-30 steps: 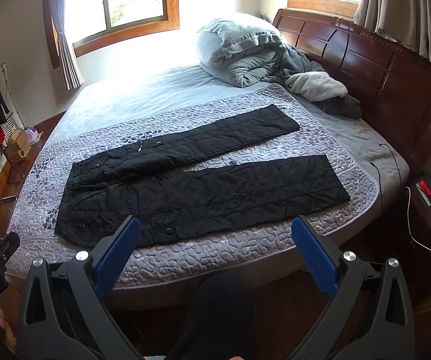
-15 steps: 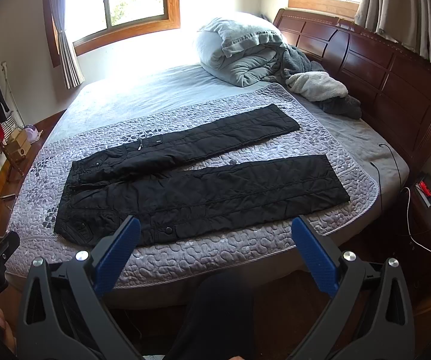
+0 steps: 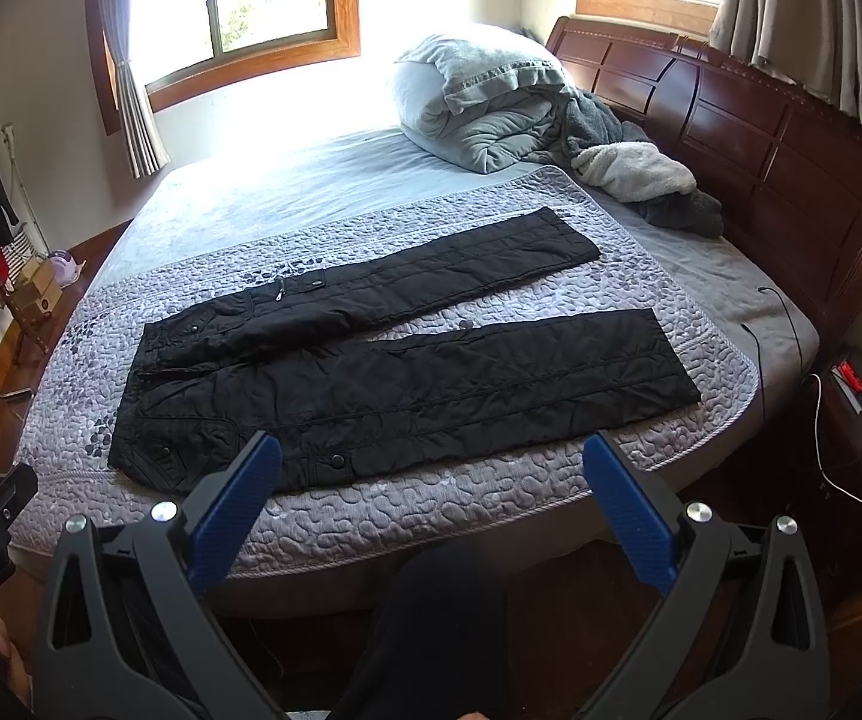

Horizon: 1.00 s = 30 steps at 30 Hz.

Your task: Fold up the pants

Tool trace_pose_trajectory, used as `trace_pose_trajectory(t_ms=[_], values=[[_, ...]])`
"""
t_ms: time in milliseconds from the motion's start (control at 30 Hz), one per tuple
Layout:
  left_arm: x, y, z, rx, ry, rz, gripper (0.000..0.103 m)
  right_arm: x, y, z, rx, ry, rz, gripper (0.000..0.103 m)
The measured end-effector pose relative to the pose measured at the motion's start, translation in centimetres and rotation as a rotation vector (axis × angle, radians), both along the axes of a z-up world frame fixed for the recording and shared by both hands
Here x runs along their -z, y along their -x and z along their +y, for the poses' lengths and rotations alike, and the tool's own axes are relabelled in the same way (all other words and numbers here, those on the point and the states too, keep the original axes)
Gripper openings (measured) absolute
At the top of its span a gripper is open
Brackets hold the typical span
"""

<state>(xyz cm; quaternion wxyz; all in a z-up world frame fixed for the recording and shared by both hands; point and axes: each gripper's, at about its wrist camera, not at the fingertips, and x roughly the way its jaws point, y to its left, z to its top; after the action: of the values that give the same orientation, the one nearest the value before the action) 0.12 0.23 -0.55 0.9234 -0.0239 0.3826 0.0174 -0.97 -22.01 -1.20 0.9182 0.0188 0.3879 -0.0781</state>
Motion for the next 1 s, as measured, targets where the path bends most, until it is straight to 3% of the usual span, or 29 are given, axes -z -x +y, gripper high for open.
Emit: trace_pose_trajectory(t_ms=[833, 933, 1000], values=[[0.2, -0.3, 0.2, -0.001, 0.002, 0.007, 0.099, -0.1, -0.6, 0.3, -0.001, 0.003, 0.005, 0.101], [1.2, -1.1, 0.8, 0.017, 0.024, 0.037, 0.099, 0.4, -1.0, 0.2, -0.002, 0.015, 0.009, 0.101], [2.6, -2.1, 1.7, 0.055, 0.084, 0.087, 0.099, 1.0, -1.7, 0.2, -0.020, 0.027, 0.016, 0.101]])
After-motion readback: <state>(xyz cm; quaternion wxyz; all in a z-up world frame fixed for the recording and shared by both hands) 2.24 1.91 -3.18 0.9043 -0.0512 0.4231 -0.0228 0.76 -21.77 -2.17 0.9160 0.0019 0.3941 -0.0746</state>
